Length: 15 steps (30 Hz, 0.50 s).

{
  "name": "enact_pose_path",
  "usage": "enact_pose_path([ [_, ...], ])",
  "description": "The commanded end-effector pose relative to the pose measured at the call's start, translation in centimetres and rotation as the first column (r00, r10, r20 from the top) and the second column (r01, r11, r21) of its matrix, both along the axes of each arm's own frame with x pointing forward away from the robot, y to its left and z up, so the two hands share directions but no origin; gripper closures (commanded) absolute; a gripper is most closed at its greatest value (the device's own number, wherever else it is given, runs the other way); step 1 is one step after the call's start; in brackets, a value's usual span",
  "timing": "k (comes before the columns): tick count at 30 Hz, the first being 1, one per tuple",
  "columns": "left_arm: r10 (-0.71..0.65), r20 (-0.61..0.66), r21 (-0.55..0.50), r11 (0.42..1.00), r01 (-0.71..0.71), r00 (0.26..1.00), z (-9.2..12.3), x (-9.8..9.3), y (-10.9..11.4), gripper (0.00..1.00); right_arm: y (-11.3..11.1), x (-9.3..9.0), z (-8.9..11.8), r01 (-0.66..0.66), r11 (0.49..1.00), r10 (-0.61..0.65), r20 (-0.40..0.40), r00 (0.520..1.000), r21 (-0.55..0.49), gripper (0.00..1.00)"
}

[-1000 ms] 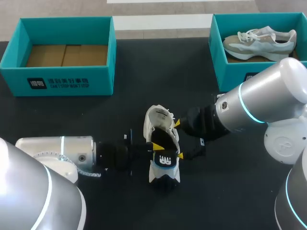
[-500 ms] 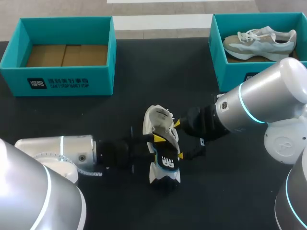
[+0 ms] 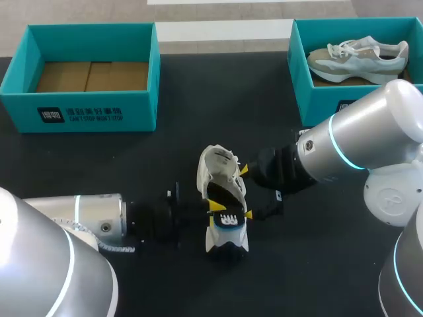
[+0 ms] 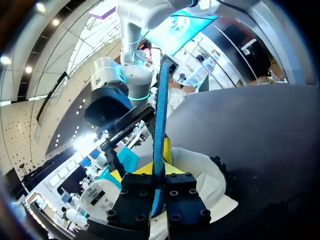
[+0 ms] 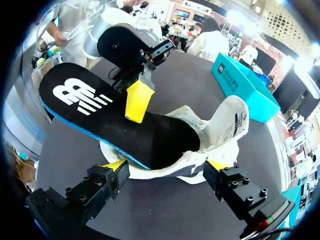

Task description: Take the shoe out of the shoebox, open the shoe tongue, remove and reinsert the insole, then place the shoe into the shoebox

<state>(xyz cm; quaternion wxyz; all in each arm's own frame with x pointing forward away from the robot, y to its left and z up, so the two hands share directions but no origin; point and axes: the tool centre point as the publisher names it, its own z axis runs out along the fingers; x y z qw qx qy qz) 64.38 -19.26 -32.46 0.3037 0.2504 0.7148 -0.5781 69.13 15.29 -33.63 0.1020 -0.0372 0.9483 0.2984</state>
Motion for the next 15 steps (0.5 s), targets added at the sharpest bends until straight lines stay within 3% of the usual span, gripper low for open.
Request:
enact_pose_path([
  [1, -0.004, -0.005, 0.010, 1.000, 0.004, 1.000, -1.3, 0.8, -0.2, 1.00, 0.0, -0.1, -0.1, 0.003, 1.000, -0.003, 0.003, 1.000, 0.000, 0.00],
  [9, 0.016, 0.013, 0.034, 0.999, -0.016, 1.000, -2.9, 3.2, 0.5, 1.00, 0.0, -0.1, -0.1, 0.003, 1.000, -0.003, 0.003, 1.000, 0.000, 0.00],
  [13, 0.021, 0.012, 0.035, 0.999, -0.021, 1.000, -3.0, 3.5, 0.3, 1.00, 0.0, -0.1, -0.1, 0.003, 1.000, -0.003, 0.003, 1.000, 0.000, 0.00],
  [14, 0.020, 0.012, 0.035, 0.999, -0.020, 1.000, -2.8, 3.4, 0.2, 0.94, 0.0, -0.1, -0.1, 0.003, 1.000, -0.003, 0.003, 1.000, 0.000, 0.00],
  [15, 0.019, 0.012, 0.033, 0.999, -0.019, 1.000, -2.6, 3.1, 0.1, 0.74, 0.0, -0.1, -0.1, 0.003, 1.000, -0.003, 0.003, 1.000, 0.000, 0.00],
])
